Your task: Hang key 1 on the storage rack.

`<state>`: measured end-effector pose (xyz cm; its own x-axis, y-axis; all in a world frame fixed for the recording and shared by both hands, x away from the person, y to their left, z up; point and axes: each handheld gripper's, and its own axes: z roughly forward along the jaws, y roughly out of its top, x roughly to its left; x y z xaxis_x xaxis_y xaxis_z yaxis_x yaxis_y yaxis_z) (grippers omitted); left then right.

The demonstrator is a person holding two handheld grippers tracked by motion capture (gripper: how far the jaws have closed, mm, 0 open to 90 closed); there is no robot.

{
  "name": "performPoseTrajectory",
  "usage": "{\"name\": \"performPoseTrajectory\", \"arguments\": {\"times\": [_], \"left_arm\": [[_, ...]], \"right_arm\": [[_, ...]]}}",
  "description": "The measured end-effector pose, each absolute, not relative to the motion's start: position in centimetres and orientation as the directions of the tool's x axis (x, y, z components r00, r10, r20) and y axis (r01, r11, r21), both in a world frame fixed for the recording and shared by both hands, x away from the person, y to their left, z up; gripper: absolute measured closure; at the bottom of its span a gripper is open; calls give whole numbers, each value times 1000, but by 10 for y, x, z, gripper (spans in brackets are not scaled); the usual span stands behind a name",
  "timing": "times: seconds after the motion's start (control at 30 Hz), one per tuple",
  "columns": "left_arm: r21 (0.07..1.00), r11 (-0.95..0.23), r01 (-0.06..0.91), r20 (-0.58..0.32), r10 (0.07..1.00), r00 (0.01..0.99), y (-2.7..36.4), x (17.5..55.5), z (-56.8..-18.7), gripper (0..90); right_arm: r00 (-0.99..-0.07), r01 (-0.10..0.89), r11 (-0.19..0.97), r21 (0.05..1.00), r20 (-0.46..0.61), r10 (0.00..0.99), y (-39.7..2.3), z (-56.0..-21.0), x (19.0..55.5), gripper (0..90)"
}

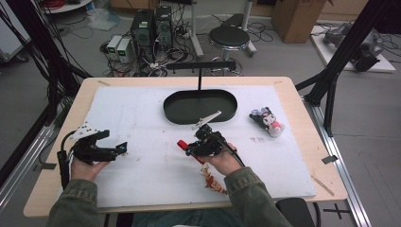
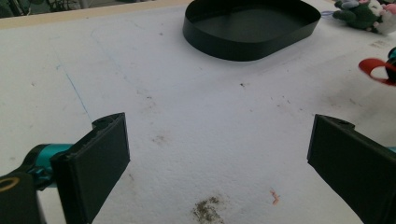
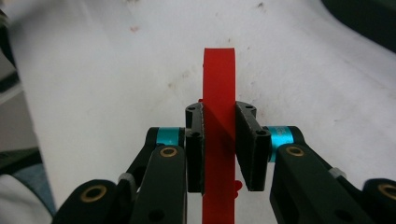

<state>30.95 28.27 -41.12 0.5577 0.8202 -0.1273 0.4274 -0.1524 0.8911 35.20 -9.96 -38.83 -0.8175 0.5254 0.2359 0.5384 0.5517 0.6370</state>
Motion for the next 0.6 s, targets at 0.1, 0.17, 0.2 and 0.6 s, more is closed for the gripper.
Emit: {"name": "performPoseTrajectory", "arguments": {"times": [0.1,0.17,0.2,0.6], "left_arm": [[892,-150,427,-129,820,558,282,310,-411,60],[892,-150,426,-129,820,558,282,310,-411,61],[892,-153,426,-127,819,559,283,310,-411,60],[893,-144,426,-134,818,560,282,310,-412,60]], "right_arm": [[-811,549,521,654,266,521,-109,-377,355,754],[-807,557,502,662,289,515,-114,-368,358,754],[-803,562,493,664,297,516,-117,-364,360,754],[-771,593,348,726,387,506,-137,-309,382,753]]}}
